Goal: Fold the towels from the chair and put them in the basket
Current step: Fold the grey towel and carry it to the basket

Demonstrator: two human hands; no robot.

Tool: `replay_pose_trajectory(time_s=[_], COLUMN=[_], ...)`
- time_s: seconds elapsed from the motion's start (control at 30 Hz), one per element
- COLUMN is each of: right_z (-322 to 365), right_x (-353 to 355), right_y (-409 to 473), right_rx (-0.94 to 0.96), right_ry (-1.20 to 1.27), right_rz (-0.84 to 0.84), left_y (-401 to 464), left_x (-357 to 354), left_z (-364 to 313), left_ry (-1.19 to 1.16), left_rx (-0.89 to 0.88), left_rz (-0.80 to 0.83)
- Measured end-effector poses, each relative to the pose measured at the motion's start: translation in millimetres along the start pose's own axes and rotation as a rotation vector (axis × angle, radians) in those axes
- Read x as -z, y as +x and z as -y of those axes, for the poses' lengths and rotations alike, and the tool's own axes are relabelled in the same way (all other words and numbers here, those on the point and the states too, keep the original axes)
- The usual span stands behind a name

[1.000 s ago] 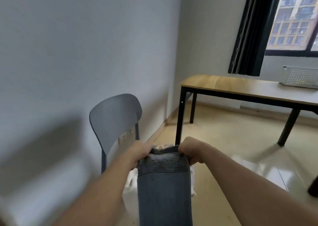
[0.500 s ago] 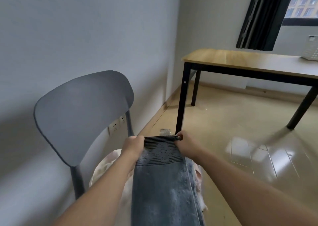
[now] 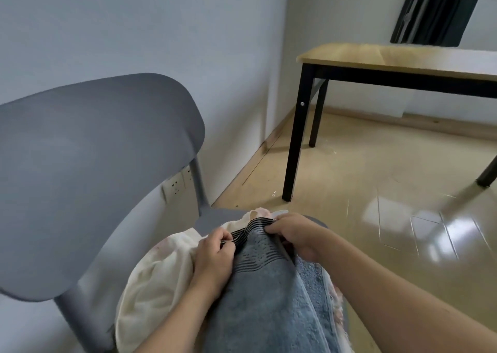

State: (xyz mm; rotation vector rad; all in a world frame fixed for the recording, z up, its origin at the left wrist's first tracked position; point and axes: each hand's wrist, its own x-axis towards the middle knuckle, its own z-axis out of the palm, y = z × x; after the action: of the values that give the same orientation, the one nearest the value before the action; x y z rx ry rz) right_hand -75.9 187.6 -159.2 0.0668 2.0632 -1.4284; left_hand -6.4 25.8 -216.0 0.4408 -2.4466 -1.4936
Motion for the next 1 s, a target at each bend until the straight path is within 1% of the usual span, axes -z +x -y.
replay_pose_trajectory(time_s=[0.1, 0.17, 0.27, 0.33, 0.4, 0.47, 0.53, 0.6, 0.7, 0.8, 0.9, 0.93, 1.0], right_z=[-0.2, -2.2, -3.1, -5.6, -12.7, -22.5, -31.9, -41.1, -50.9, -54.5, -46.9, -42.1, -32.0], right_x=[0.8, 2.2, 8.6, 13.8, 21.3, 28.8, 35.1, 39.1, 38.6, 36.4, 40.1, 41.4, 41.5], right_y=[-11.0, -21.9, -46.0, -65.4, -86.8, -106.6, -127.8, -141.0, -145.1, -143.1, -134.9, -129.9, -115.6], right_rx=[0.012, 0.034, 0.179, 0.26, 0.353, 0.439, 0.47, 0.438, 0.363, 0.284, 0.278, 0.271, 0.245], right_ry=[0.024, 0.067, 0.097, 0.084, -0.065, -0.311, -0.472, -0.605, -0.853, -0.9, -0.934, -0.982, -1.168], right_rz=[0.071, 0.074, 0.001, -0.106, -0.226, -0.284, -0.271, -0.265, -0.279, -0.277, -0.234, -0.225, -0.236], left_y=[0.6, -4.3, -14.7, -23.4, -31.9, -43.4, -59.4, -75.6, -91.5, -95.8, -89.0, -85.3, -76.1], left_x=[5.7, 10.6, 22.1, 31.1, 39.7, 44.7, 45.3, 41.5, 34.0, 26.4, 23.8, 23.1, 19.4], left_z=[-14.6, -23.6, -37.4, -48.9, -60.6, -74.9, -90.2, -99.2, -104.8, -101.6, -94.3, -92.1, -88.9], left_ry=[-0.079, -0.104, -0.036, 0.079, 0.299, 0.594, 0.828, 0.972, 1.088, 1.165, 1.169, 1.161, 1.163], left_rx=[0.0, -0.028, -0.093, -0.181, -0.343, -0.459, -0.469, -0.462, -0.517, -0.532, -0.435, -0.402, -0.36], left_rz=[0.07, 0.116, 0.177, 0.228, 0.277, 0.334, 0.368, 0.375, 0.335, 0.277, 0.305, 0.323, 0.333])
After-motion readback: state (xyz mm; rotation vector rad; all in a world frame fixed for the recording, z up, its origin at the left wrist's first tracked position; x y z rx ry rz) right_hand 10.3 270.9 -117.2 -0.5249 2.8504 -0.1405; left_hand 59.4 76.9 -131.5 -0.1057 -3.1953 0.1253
